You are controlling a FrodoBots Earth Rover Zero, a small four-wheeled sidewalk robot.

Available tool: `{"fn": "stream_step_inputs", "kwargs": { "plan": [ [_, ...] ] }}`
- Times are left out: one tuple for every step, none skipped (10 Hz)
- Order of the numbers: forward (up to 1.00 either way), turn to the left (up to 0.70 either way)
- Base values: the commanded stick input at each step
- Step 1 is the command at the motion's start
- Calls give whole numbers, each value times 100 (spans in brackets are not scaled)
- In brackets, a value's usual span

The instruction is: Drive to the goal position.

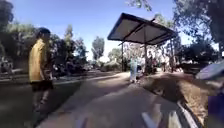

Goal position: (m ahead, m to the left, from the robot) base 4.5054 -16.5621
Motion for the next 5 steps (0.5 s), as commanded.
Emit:
{"fn": "stream_step_inputs", "kwargs": {
  "plan": [
    [98, 0],
    [98, 0],
    [98, 38],
    [98, 39],
    [98, 11]
  ]
}}
